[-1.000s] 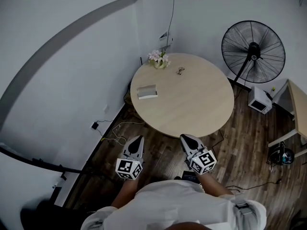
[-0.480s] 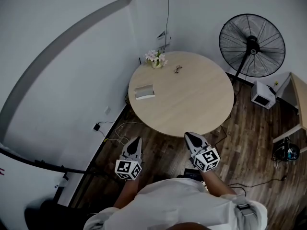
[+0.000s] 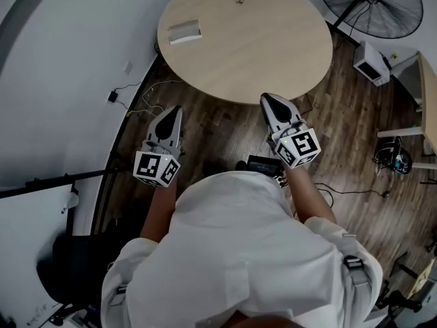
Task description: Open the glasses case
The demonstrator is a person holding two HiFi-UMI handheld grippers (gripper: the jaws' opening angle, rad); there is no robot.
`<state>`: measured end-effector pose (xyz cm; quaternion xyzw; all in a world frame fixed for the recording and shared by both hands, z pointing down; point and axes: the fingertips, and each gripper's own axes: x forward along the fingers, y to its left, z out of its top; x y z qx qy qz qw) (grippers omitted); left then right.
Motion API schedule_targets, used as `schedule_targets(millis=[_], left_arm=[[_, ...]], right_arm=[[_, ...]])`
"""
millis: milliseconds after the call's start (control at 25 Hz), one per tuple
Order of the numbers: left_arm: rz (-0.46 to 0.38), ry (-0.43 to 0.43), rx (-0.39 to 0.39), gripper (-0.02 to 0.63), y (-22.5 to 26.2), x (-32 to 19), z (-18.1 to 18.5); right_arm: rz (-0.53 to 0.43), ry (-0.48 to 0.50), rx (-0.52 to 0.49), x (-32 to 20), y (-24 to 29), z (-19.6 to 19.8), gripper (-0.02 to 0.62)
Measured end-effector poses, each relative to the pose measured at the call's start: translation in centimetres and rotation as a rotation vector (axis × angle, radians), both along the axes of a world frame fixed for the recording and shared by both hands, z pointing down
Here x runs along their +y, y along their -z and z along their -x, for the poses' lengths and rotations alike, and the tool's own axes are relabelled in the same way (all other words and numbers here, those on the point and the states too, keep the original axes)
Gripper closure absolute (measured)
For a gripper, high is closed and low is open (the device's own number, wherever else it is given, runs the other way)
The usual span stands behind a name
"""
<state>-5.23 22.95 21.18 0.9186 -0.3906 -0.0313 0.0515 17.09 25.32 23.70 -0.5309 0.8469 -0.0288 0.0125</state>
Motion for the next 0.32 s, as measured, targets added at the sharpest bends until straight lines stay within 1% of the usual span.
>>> schedule_targets(millis=[200, 320], left_arm=[[0.025, -0.006, 0.004, 0.592, -0.6, 0.3, 0.1], [0.021, -0.018, 0.007, 0.592, -1.2, 0.4, 0.3]], right_arm=[[0.034, -0.018, 0.001, 0.3, -1.5, 0.0, 0.571], [0.042, -0.014, -0.003, 0.3, -2.2, 0.5, 0.571]])
